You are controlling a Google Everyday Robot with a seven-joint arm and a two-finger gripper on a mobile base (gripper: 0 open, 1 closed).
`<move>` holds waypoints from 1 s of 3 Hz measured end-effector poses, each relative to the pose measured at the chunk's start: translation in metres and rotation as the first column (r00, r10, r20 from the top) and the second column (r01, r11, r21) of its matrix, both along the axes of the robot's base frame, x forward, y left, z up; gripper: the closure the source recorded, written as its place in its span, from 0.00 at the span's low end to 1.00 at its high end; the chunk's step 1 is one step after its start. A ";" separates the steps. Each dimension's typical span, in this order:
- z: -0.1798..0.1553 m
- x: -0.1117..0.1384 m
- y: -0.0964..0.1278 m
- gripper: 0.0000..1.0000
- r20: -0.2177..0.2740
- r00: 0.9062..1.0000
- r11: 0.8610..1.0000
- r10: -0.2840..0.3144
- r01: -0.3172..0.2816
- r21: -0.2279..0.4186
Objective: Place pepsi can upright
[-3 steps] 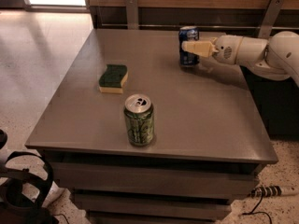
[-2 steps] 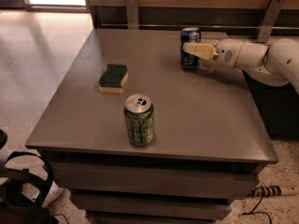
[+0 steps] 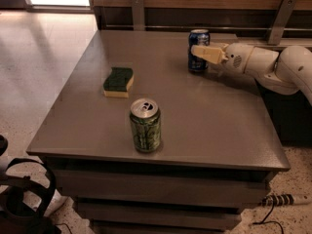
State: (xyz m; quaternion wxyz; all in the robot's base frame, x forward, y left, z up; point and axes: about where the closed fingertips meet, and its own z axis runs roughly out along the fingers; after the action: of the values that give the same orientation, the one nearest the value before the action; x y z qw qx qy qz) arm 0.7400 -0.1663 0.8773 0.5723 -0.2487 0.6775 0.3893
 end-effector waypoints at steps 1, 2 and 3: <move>0.000 0.000 0.003 0.60 0.000 1.000 1.000 0.005 -0.005 0.001; 0.000 0.001 0.007 0.37 0.000 1.000 1.000 0.009 -0.009 0.002; 0.000 0.001 0.010 0.12 -0.001 1.000 1.000 0.015 -0.015 0.002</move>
Offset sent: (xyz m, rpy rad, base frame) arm 0.0003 0.0030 0.0000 0.0008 0.0001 0.0043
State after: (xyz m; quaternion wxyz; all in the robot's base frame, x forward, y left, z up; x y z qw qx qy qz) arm 0.7410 -0.1560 0.8773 0.5696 -0.2529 0.6754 0.3944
